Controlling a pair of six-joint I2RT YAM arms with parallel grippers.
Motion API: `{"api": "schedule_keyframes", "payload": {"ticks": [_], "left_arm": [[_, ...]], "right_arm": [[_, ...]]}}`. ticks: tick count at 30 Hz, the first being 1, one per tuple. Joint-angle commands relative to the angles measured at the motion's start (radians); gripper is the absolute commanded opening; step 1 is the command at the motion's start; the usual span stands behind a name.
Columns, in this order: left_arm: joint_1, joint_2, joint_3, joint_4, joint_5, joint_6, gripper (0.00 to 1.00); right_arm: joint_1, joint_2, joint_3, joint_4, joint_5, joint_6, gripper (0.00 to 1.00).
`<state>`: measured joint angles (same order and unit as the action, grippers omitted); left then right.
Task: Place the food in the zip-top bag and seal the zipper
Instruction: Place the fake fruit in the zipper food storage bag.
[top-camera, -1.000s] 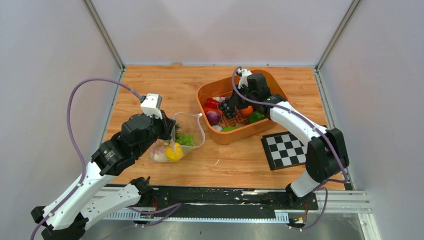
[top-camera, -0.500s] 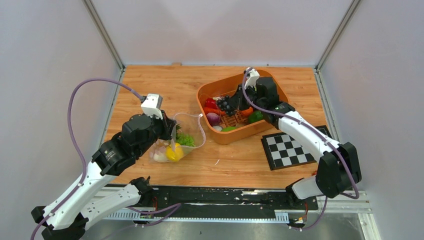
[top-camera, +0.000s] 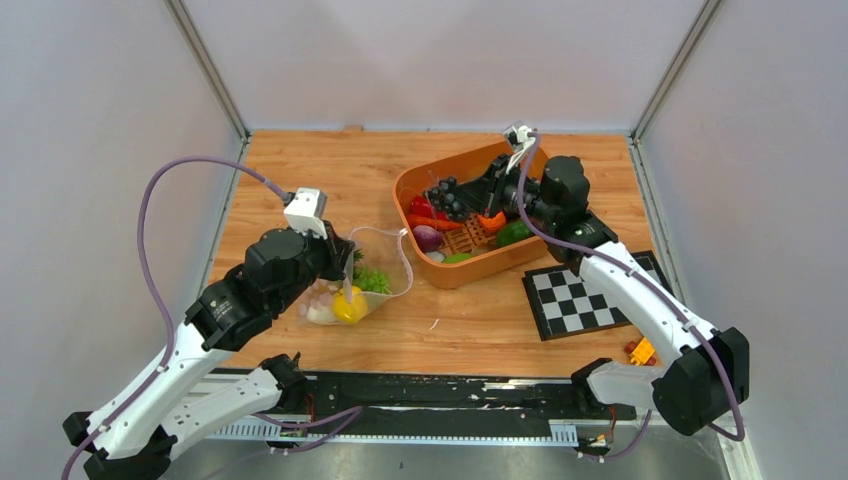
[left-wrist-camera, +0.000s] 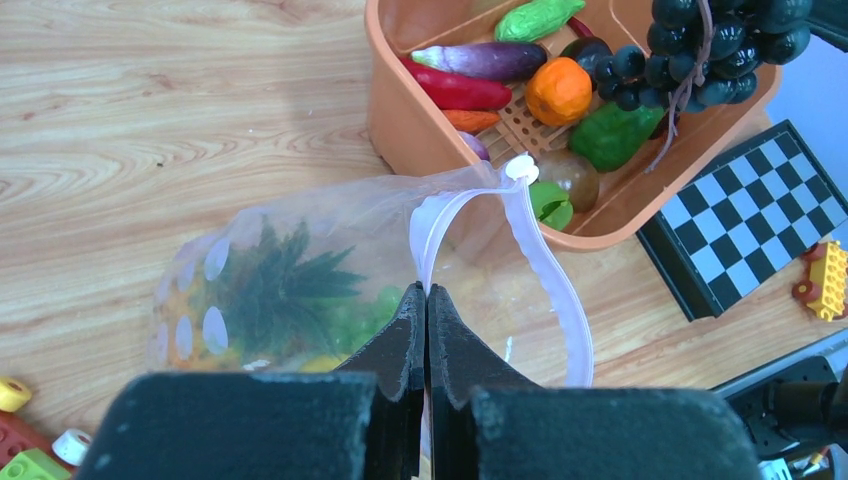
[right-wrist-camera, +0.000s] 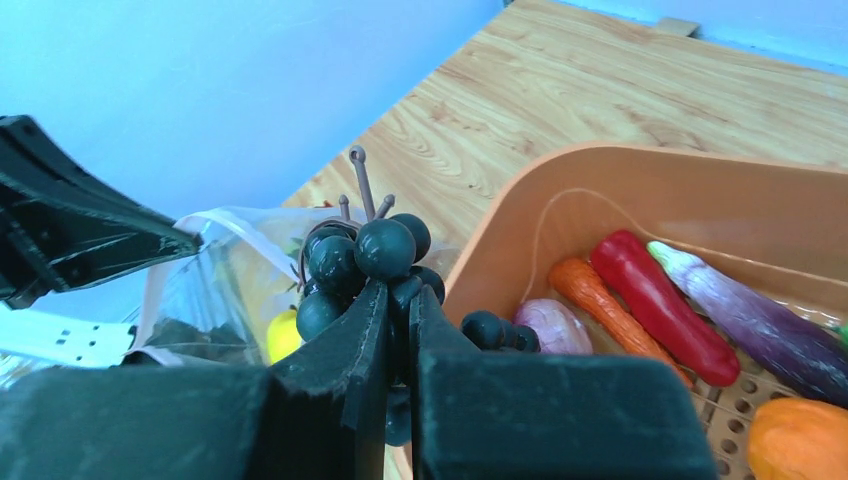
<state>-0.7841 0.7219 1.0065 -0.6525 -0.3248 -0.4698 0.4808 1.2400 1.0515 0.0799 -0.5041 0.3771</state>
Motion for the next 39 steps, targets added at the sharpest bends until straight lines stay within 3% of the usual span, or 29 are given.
{"api": "schedule_keyframes", "payload": {"ticks": [1, 15, 23, 33, 39], "left_arm": [[0.0, 0.001, -0.001, 0.058, 0.007, -0.012, 0.01], [0.0, 0.013, -0.003, 0.085, 0.022, -0.013, 0.01], [0.0, 0.018, 0.0, 0.096, 0.028, -0.008, 0.01], [0.0, -0.004, -0.004, 0.094, 0.026, -0.011, 0.01], [0.0, -0.032, -0.009, 0.083, 0.003, -0.013, 0.01]], "right_arm": [[-0.001, -0.035, 0.002, 0.099, -0.105, 0.039, 0.0], [0.084, -0.021, 0.076, 0.08, -0.288, -0.034, 0.0], [0.209, 0.01, 0.12, 0.076, -0.289, -0.103, 0.0], [0.291, 0.174, 0.168, 0.09, -0.317, -0.122, 0.0], [0.295, 0.26, 0.232, -0.087, -0.225, -0.232, 0.0]]}}
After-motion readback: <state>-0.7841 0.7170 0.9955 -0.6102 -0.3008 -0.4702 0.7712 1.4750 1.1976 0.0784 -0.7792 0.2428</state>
